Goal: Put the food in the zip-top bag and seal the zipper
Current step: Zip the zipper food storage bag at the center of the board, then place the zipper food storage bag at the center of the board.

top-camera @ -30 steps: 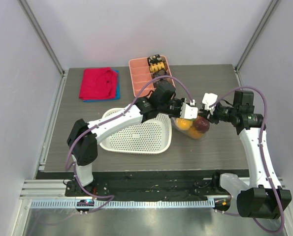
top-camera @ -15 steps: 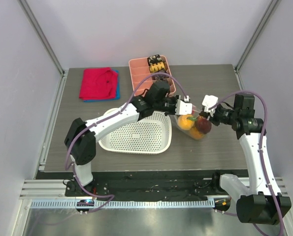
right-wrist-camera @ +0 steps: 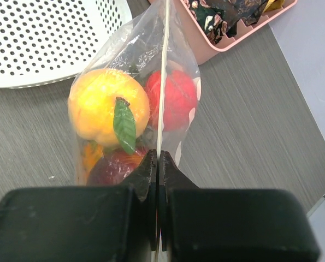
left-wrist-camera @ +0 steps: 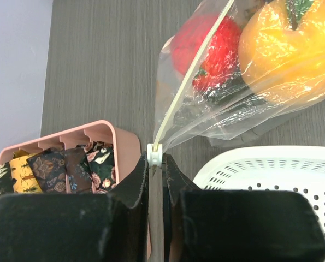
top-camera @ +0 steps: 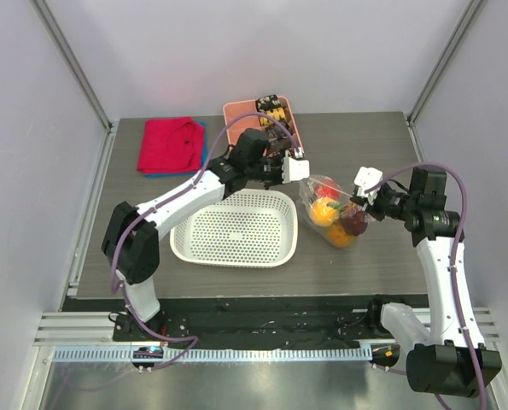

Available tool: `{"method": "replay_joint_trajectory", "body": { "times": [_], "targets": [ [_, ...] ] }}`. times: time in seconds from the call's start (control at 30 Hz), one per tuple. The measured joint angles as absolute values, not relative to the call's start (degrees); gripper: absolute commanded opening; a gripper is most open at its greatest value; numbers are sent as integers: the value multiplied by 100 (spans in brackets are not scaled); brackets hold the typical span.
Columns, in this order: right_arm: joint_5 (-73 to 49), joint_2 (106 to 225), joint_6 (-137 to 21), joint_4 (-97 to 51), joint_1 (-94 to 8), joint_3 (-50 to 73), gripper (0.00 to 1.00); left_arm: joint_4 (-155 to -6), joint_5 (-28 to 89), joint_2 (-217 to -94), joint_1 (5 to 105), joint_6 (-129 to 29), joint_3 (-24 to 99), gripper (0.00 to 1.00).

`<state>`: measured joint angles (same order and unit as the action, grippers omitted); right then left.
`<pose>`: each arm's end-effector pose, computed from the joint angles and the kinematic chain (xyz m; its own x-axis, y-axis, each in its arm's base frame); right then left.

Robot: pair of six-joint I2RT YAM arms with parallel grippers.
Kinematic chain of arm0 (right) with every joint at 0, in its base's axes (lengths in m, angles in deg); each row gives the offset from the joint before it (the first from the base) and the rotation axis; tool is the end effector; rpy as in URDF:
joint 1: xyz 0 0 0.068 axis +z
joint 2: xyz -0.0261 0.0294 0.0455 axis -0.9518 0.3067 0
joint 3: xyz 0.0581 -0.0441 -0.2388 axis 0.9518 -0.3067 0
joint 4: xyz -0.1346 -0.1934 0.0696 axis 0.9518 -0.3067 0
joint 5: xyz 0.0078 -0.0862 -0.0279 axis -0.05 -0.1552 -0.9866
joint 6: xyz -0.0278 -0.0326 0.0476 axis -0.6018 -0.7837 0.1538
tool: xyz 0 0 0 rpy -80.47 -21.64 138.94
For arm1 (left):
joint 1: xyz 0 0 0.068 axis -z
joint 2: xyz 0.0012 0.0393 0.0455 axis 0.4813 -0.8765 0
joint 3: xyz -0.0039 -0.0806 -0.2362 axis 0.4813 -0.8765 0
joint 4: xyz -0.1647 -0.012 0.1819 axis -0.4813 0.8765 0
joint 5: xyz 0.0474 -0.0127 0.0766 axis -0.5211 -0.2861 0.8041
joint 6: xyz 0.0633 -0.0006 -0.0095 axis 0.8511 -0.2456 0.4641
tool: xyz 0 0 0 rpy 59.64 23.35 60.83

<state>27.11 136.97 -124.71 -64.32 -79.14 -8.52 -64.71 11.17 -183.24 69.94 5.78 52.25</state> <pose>0.1867 0.0133 0.3065 0.0940 -0.6105 -0.7864 -0.7807 0.4450 -0.4387 0.2963 -0.2896 0.2824 0.3523 0.5164 -0.7806 0.8945 0.0595 0.4431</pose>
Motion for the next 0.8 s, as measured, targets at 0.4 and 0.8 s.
{"method": "replay_joint_trajectory", "body": {
  "times": [0.4,0.8],
  "targets": [
    [2625,13719,-12346,-6505,-8196,-771,1,-6277,1060,-18134,6806,432,5225,91],
    [2601,14991,-11461,-6039,-9309,538,1,-5610,1563,-17574,6666,-1162,5817,100]
  ]
}}
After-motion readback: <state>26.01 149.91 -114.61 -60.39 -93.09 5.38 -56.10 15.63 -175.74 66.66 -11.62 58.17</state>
